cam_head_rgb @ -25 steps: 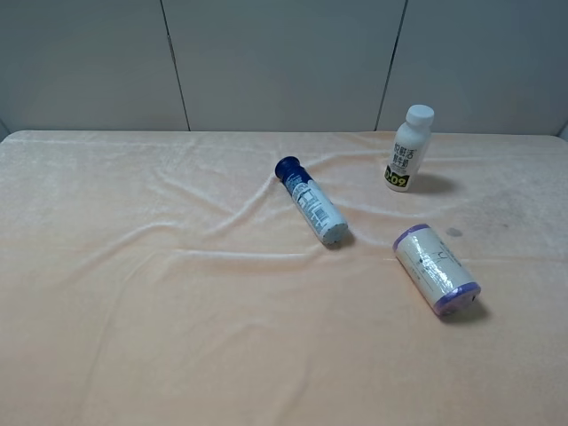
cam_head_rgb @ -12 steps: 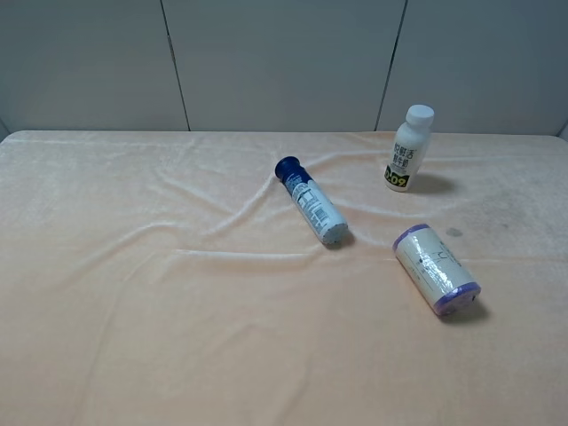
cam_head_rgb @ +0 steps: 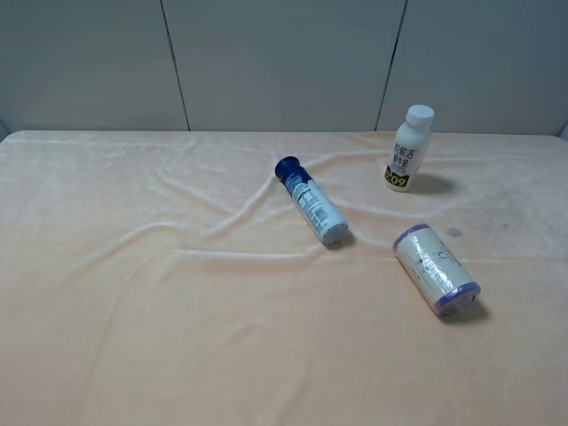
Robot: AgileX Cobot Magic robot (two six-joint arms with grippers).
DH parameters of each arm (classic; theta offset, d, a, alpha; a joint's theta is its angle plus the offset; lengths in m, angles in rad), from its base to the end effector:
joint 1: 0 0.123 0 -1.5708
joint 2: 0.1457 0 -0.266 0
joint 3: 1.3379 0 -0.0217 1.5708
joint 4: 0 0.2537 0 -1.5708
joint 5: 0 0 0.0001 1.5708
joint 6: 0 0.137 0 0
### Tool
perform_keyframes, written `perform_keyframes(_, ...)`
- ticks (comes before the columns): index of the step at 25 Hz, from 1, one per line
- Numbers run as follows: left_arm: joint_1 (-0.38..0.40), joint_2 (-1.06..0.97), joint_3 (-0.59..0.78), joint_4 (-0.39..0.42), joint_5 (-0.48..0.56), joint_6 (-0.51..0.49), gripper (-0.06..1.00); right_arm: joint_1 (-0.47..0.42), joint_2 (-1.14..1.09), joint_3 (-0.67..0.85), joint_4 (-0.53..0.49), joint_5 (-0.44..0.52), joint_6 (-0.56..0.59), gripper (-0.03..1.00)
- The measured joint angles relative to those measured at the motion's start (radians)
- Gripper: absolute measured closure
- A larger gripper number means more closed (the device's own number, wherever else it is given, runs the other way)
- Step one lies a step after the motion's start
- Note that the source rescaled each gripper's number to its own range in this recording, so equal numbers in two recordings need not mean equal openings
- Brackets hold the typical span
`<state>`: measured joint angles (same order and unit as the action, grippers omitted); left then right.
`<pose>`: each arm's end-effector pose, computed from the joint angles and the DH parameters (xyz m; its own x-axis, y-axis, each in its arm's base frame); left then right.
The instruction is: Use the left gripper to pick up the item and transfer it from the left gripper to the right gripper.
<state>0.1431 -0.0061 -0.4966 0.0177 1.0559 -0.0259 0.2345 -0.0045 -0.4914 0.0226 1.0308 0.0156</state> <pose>0.0568 0.0103 0.2575 -0.4419 -0.0810 -0.8934 -0.1638 0.9865 -0.0084 0.0577 0.0165 0.2589 -0.4276 -0.0742 -0.9009 -0.2378 0.9708 0.0329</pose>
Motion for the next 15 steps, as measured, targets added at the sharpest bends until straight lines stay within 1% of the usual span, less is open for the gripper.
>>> perform_keyframes(6,0.0,0.0,0.0,0.0,0.0,0.0,-0.03,-0.232,0.0,0.0,0.0,0.0,0.0,-0.03)
perform_keyframes(8,0.0,0.0,0.0,0.0,0.0,0.0,-0.03,-0.286,0.0,0.0,0.0,0.0,0.0,-0.03)
perform_keyframes(11,0.0,0.0,0.0,0.0,0.0,0.0,-0.03,-0.327,0.0,0.0,0.0,0.0,0.0,-0.03)
perform_keyframes(15,0.0,0.0,0.0,0.0,0.0,0.0,-0.03,-0.331,0.0,0.0,0.0,-0.005,0.0,-0.03)
